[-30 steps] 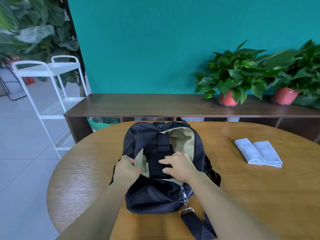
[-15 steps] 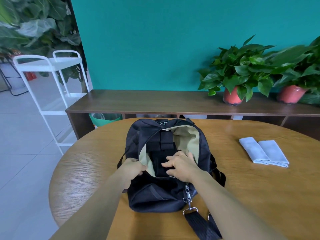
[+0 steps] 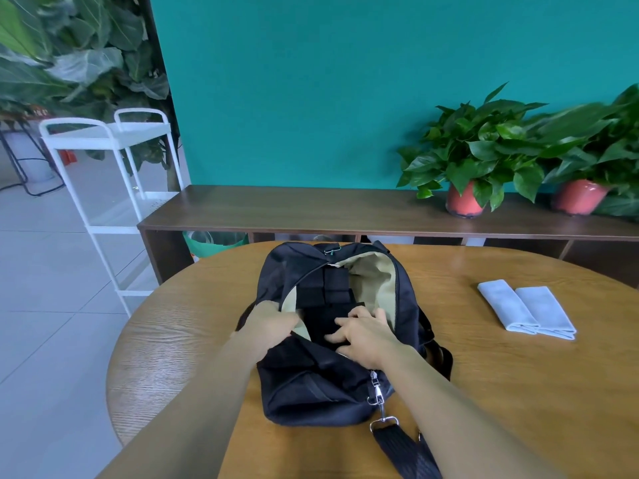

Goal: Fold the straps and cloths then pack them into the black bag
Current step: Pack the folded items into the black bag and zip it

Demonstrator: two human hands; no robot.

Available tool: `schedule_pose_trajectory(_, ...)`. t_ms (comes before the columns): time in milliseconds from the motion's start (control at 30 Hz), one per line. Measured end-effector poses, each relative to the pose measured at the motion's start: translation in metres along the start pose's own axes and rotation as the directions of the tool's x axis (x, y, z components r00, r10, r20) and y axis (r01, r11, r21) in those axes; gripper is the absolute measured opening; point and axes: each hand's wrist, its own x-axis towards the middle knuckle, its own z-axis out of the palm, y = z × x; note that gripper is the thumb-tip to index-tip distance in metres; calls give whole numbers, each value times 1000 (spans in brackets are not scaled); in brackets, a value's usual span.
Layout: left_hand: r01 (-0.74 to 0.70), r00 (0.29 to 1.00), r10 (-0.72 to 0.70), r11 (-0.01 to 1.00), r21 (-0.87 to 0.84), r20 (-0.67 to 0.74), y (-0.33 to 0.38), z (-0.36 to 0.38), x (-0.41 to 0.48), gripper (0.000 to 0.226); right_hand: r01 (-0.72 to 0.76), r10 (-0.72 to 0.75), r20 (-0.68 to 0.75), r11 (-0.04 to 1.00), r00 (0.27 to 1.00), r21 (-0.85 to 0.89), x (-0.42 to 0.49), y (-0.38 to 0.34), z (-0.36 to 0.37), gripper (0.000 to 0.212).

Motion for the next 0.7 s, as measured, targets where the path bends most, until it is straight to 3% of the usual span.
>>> schedule_pose_trajectory(100,-25,997,40,972,232,-62,-6,5,-2,33,-17,17,-7,999,1000,47,-1,2,-1,39)
schedule_pose_trajectory(200,-24,970,138,872,490,-198,-5,16,-8,59,-41,53,-80,988,995,149,-6,6,-3,40)
schedule_pose_trajectory(333,-119,864,422,702,702,-275,4,31,-22,76,-13,52,-275,990,960,144,-15,14,-14,41)
schedule_pose_trajectory(400,-231,795,577,570,789,-184,11,37,-22,67,-69,81,-331,996,940,49,-20,24,-23,44)
schedule_pose_trajectory(500,-444,742,664,385,809,91,28,51,-17,43,-145,114,-231,982,966,-124,-31,33,-32,34)
schedule_pose_trajectory(600,-559,786,495,314,767,370,32,67,-12,44,-98,68,-138,970,988,-223,-41,35,-27,31)
schedule_pose_trajectory(700,-582,804,332,267,768,493,18,76,-5,57,-84,57,-132,973,990,-215,-48,39,-22,37)
